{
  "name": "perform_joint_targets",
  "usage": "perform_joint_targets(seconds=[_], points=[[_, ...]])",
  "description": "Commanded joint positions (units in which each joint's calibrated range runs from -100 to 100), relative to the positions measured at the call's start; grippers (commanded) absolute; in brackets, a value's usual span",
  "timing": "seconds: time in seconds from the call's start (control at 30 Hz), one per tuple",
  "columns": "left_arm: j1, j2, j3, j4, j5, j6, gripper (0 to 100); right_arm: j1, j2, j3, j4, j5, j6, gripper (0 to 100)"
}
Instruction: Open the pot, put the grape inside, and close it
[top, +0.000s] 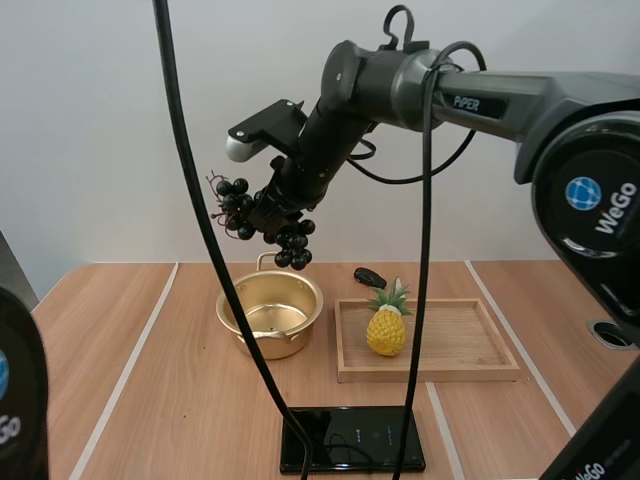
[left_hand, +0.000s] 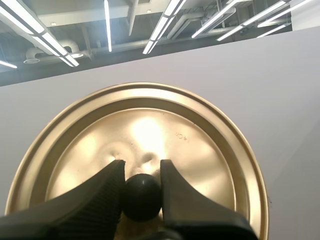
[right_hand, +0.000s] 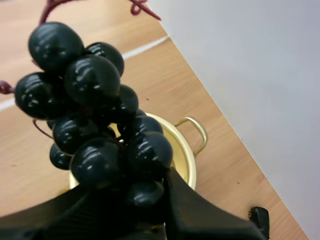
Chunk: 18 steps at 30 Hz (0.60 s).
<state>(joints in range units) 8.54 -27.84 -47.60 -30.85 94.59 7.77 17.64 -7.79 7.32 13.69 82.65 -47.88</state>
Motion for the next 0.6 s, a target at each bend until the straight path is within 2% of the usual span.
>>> perform_joint_targets(seconds=[0.0, 0.13, 0.23, 0.43, 0.57], points=[[0.05, -0.3, -0.4, -0.5, 0.1, -0.2, 0, 1.5, 1.5, -0.5, -5.0, -3.1, 2.9, 0], [0.05, -0.3, -0.4, -0.4, 2.7, 1.5, 0, 2.9, 4.5, -0.5, -7.2, -4.8, 5.1, 0], [0.05, -0.6, -0.4, 0.1, 2.7, 2.0, 0, 3.0, 6.4, -0.5, -7.1, -5.5, 6.2, 0], [0.05, -1.8, -0.4, 0.2, 2.7, 2.0, 0, 3.0, 12.0, -0.5, -10.8, -6.4, 6.8, 0], [0.05, -1.9, -0.4, 0.2, 2.7, 2.0, 0, 3.0, 14.6, -0.5, -10.3, -7.5, 7.3, 0]])
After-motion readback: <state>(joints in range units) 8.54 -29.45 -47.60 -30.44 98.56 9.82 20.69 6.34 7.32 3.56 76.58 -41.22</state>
